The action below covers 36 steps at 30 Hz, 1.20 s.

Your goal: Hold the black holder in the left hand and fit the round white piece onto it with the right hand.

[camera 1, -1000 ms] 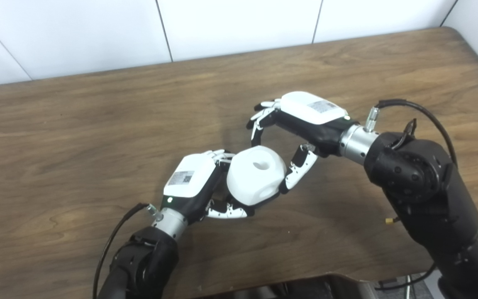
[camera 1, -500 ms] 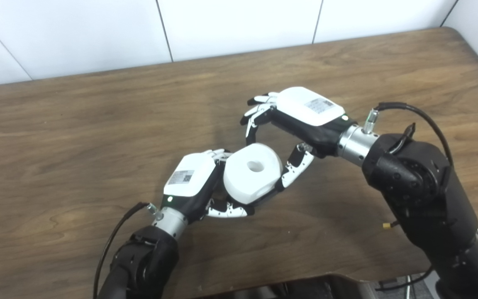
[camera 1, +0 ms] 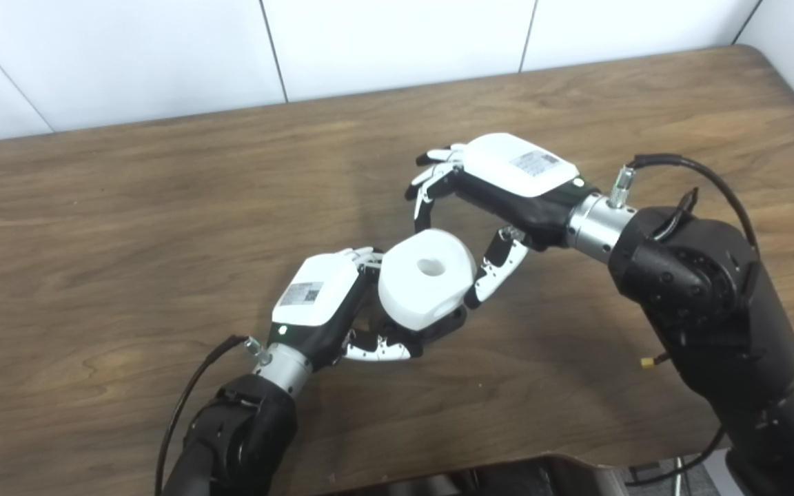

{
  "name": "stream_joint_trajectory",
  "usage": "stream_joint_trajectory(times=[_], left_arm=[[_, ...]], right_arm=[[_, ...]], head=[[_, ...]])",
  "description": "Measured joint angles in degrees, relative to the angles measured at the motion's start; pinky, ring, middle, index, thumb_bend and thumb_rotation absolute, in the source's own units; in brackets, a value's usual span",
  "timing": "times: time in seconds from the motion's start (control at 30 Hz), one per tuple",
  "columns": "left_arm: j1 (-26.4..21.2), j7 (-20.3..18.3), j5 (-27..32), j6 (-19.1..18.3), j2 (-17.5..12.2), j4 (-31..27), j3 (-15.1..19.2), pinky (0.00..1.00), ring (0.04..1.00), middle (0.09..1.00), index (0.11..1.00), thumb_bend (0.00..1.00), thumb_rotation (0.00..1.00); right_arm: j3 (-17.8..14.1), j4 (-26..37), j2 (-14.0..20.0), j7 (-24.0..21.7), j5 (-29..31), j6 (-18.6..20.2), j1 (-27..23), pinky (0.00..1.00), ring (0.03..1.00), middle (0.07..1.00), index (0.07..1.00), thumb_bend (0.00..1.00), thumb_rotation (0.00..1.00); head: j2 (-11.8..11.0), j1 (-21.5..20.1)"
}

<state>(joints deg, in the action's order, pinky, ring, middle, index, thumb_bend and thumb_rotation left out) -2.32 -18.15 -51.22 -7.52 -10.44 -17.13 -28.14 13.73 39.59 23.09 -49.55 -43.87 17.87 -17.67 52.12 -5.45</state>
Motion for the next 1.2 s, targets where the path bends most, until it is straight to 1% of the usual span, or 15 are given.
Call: stream_joint_trajectory(times=[0.33, 1.0, 1.2], left_arm=[[0.0, 0.0, 0.1, 0.0, 0.0, -0.1, 0.0, 0.86, 0.880, 0.809, 0.486, 0.52, 0.05], [0.0, -0.1, 0.0, -0.1, 0.0, -0.1, 0.0, 0.87, 0.879, 0.805, 0.486, 0.52, 0.05], [-0.1, -0.2, -0.3, -0.1, 0.0, -0.2, 0.0, 0.87, 0.880, 0.805, 0.486, 0.52, 0.05]], right_arm=[[-0.6, 0.3, 0.1, -0.7, 0.7, 0.0, 0.0, 0.93, 0.927, 0.788, 0.481, 0.53, 0.14], [0.3, 0.3, -0.8, -0.7, -0.1, -0.3, 0.2, 0.93, 0.929, 0.791, 0.481, 0.53, 0.14], [0.4, 0.3, -1.1, 0.0, -0.1, -0.4, 0.4, 0.92, 0.930, 0.792, 0.481, 0.53, 0.14]], head=[[0.2, 0.2], [0.5, 0.4], [0.6, 0.3]])
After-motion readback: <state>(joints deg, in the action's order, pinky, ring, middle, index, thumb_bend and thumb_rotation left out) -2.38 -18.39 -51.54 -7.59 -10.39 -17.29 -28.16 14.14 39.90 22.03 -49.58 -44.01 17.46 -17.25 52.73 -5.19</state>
